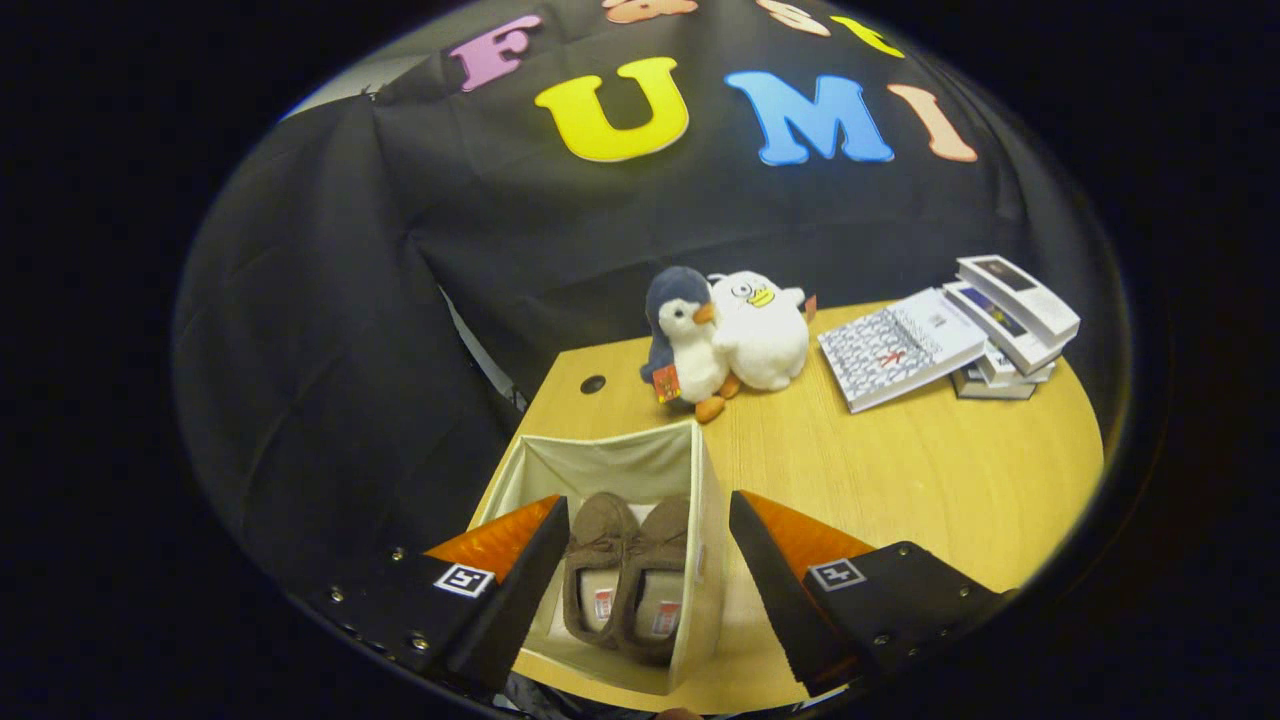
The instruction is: Open the storage box then place both shoes into the box .Put the left shoe in first, then the right shoe, with the right side of both shoes facing outward in a uniform manner.
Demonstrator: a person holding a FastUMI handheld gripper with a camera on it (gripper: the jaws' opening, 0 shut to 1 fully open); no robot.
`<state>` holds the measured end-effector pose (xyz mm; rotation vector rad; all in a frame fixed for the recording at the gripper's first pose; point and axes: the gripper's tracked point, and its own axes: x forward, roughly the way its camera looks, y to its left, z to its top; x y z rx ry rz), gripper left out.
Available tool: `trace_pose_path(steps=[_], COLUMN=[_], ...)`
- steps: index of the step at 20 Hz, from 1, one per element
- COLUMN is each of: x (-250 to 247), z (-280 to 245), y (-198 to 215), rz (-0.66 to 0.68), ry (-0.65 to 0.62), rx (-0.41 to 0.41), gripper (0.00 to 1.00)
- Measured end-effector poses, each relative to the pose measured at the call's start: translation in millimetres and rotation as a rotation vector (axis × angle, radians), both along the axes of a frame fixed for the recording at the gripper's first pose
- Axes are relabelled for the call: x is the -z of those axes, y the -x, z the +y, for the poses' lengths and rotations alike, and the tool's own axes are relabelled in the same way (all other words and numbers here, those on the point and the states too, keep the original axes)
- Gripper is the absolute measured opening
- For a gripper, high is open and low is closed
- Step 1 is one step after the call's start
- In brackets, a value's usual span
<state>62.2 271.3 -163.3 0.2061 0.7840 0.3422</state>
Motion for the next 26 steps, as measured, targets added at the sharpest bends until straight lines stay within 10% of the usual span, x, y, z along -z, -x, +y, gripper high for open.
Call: trace_pose_path(steps=[11,26], x=[-129.4,-169.3], z=[-113.8,-277.7], y=[-7.1,-5.3], rz=[-0.502,-0.631], ry=[0.187,0.217], rx=[0.028,0.286], gripper=[0.99,0.98])
